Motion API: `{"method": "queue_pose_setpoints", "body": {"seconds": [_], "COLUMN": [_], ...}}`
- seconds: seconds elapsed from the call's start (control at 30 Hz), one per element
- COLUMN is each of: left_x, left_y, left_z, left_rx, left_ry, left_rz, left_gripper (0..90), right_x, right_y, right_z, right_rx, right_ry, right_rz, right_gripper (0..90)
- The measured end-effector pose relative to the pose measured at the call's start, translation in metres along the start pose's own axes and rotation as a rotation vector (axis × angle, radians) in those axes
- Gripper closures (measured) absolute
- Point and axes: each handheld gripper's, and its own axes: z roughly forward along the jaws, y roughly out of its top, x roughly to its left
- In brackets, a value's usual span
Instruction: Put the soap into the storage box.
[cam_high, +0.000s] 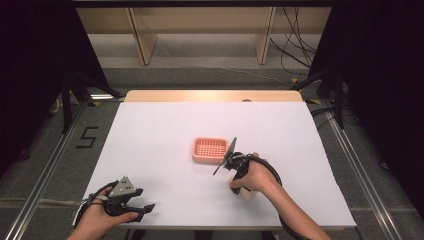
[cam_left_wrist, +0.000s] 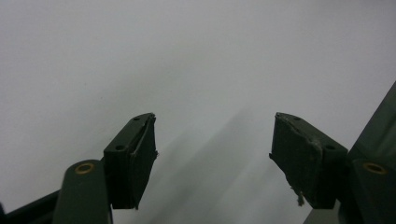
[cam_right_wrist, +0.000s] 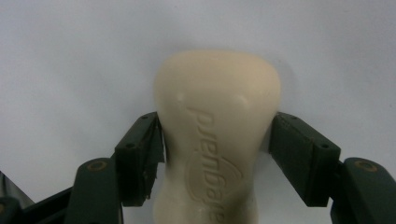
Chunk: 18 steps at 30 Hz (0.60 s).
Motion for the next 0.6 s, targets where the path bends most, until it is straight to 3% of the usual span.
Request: {"method": "queue_pose_setpoints", "body": {"seconds": [0.1,0.13,0.17,0.2,0.33,0.43,0.47,0.5,0.6], "left_x": [-0.0001,-0.0027,-0.0028,0.0004,-0.0004,-0.0005,-0.0005,-0.0004,-0.0003], "left_y": [0.0,-0.0008,-0.0008,0.0001,-0.0001,0.0,0.0,-0.0001,0.0], "left_z": [0.0002,0.0006,0.0006,-0.0001,0.0006,0.0008,0.0008,0.0008,0.0008], "left_rx": [-0.001,-0.002,-0.003,0.003,-0.005,-0.004,-0.004,-0.004,-0.004], "left_ry": [0.001,-0.007,-0.005,0.001,0.001,0.0,0.0,0.001,0.001], "left_rz": [0.0,-0.041,-0.042,0.009,-0.002,-0.004,-0.004,-0.004,-0.004], "left_gripper": [30.6,30.6,30.6,30.6,30.6,30.6,30.6,30.6,30.6], "right_x": [0.0004,0.0013,0.0007,0.0015,0.0036,-0.0017,-0.0017,0.0012,0.0008], "right_y": [0.0005,0.0009,0.0004,0.0007,0.0002,-0.0007,-0.0007,-0.0015,-0.0022], "right_z": [0.0001,-0.0002,-0.0003,-0.0005,-0.0013,-0.0003,-0.0003,-0.0012,-0.0017], "right_rx": [0.001,-0.013,-0.009,-0.012,0.006,-0.019,-0.019,-0.016,-0.02], "right_ry": [-0.017,0.009,0.008,0.005,0.009,-0.022,-0.022,0.011,-0.002], "right_rz": [-0.009,-0.011,-0.027,-0.025,-0.01,-0.095,-0.095,-0.06,-0.064], "right_gripper": [40.2,42.4,44.9,45.3,47.2,48.6,48.6,48.8,48.9]}}
